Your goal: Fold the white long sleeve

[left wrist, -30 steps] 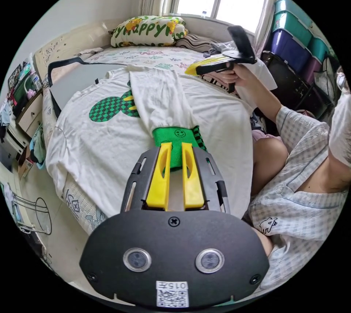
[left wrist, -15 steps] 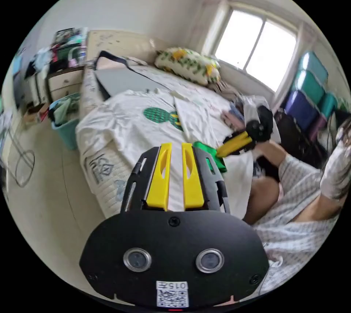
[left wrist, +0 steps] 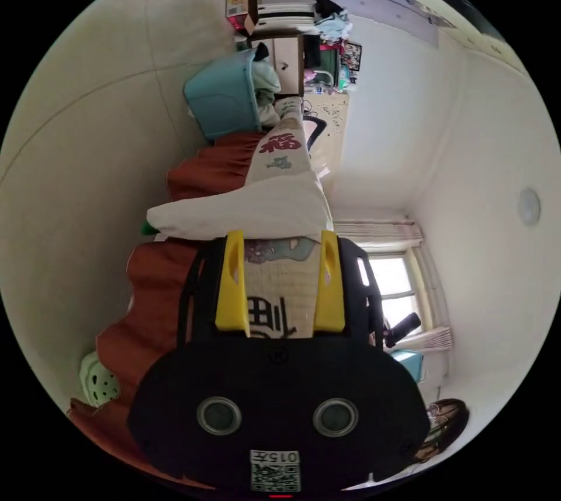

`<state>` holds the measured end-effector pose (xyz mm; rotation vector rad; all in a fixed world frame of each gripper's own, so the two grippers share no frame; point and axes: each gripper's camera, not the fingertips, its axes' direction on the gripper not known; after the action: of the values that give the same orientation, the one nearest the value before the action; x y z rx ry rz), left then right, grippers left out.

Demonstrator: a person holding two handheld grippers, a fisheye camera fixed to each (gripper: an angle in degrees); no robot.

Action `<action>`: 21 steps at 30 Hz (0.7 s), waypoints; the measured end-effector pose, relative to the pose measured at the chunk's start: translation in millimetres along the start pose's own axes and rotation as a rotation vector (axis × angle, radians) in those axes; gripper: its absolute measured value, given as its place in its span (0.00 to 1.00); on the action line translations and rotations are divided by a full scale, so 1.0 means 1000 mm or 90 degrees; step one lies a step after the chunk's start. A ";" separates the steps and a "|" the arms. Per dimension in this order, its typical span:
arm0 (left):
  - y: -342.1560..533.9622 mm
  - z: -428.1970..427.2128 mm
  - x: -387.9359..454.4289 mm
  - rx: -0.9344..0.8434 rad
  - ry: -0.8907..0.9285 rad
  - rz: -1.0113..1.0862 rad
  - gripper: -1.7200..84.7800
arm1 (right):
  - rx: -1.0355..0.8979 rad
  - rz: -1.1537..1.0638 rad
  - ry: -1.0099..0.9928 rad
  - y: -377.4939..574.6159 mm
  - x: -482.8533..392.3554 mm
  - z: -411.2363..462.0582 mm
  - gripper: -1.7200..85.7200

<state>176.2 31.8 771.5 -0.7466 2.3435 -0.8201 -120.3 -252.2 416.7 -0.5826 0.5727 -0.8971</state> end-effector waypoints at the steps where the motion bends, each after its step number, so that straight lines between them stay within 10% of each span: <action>1: -0.010 0.007 -0.011 -0.001 0.008 -0.011 0.24 | -0.007 -0.001 0.000 -0.022 0.000 0.019 0.08; 15: -0.067 0.018 -0.067 -0.012 0.099 -0.027 0.13 | -0.230 0.053 0.087 -0.205 -0.003 0.242 0.10; 21: -0.077 -0.020 -0.021 0.056 0.088 0.084 0.02 | -0.136 0.043 0.143 -0.204 -0.017 0.209 0.01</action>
<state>202.6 1.6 843.4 -0.5074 2.4309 -0.9368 -99.0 -292.3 705.8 -0.6552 0.8938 -0.8475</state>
